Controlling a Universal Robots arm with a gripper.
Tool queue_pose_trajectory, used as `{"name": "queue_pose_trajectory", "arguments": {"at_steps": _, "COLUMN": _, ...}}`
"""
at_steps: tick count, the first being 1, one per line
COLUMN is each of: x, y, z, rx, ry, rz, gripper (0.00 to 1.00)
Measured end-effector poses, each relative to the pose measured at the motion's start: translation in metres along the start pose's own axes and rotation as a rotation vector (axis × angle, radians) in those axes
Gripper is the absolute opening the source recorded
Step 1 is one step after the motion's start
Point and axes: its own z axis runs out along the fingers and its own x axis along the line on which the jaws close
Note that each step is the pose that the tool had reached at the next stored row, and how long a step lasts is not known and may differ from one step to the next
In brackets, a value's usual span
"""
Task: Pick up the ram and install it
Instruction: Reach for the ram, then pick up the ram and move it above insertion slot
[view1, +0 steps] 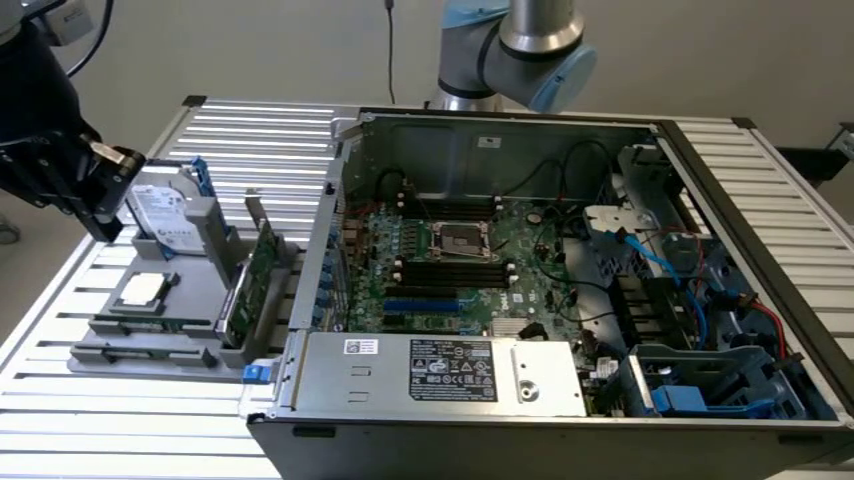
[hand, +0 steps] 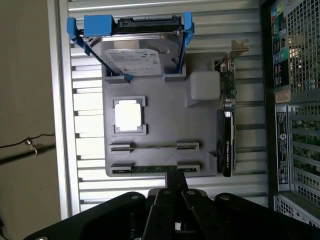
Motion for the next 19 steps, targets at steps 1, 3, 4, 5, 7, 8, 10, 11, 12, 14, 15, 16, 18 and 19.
{"name": "queue_pose_trajectory", "arguments": {"at_steps": 1, "x": 0.0, "y": 0.0, "z": 0.0, "rx": 0.0, "ry": 0.0, "rz": 0.0, "gripper": 0.11}}
{"name": "queue_pose_trajectory", "arguments": {"at_steps": 3, "x": 0.0, "y": 0.0, "z": 0.0, "rx": 0.0, "ry": 0.0, "rz": 0.0, "gripper": 0.11}}
{"name": "queue_pose_trajectory", "arguments": {"at_steps": 4, "x": 0.0, "y": 0.0, "z": 0.0, "rx": 0.0, "ry": 0.0, "rz": 0.0, "gripper": 0.11}}
{"name": "queue_pose_trajectory", "arguments": {"at_steps": 5, "x": 0.0, "y": 0.0, "z": 0.0, "rx": 0.0, "ry": 0.0, "rz": 0.0, "gripper": 0.11}}
{"name": "queue_pose_trajectory", "arguments": {"at_steps": 7, "x": 0.0, "y": 0.0, "z": 0.0, "rx": 0.0, "ry": 0.0, "rz": 0.0, "gripper": 0.11}}
{"name": "queue_pose_trajectory", "arguments": {"at_steps": 8, "x": 0.0, "y": 0.0, "z": 0.0, "rx": 0.0, "ry": 0.0, "rz": 0.0, "gripper": 0.11}}
{"name": "queue_pose_trajectory", "arguments": {"at_steps": 10, "x": 0.0, "y": 0.0, "z": 0.0, "rx": 0.0, "ry": 0.0, "rz": 0.0, "gripper": 0.11}}
{"name": "queue_pose_trajectory", "arguments": {"at_steps": 11, "x": 0.0, "y": 0.0, "z": 0.0, "rx": 0.0, "ry": 0.0, "rz": 0.0, "gripper": 0.11}}
{"name": "queue_pose_trajectory", "arguments": {"at_steps": 12, "x": 0.0, "y": 0.0, "z": 0.0, "rx": 0.0, "ry": 0.0, "rz": 0.0, "gripper": 0.11}}
{"name": "queue_pose_trajectory", "arguments": {"at_steps": 14, "x": 0.0, "y": 0.0, "z": 0.0005, "rx": -0.0002, "ry": -0.0001, "rz": 0.0, "gripper": 0.11}}
{"name": "queue_pose_trajectory", "arguments": {"at_steps": 15, "x": 0.0001, "y": -0.0001, "z": 0.0007, "rx": 0.0001, "ry": 0.0006, "rz": -0.013, "gripper": 0.11}}
{"name": "queue_pose_trajectory", "arguments": {"at_steps": 16, "x": 0.0002, "y": -0.0001, "z": 0.0007, "rx": 0.0006, "ry": 0.0018, "rz": -0.031, "gripper": 0.11}}
{"name": "queue_pose_trajectory", "arguments": {"at_steps": 18, "x": 0.0002, "y": -0.0001, "z": 0.001, "rx": 0.0014, "ry": 0.0039, "rz": -0.067, "gripper": 0.11}}
{"name": "queue_pose_trajectory", "arguments": {"at_steps": 19, "x": 0.0002, "y": -0.0001, "z": 0.0011, "rx": 0.0019, "ry": 0.005, "rz": -0.084, "gripper": 0.11}}
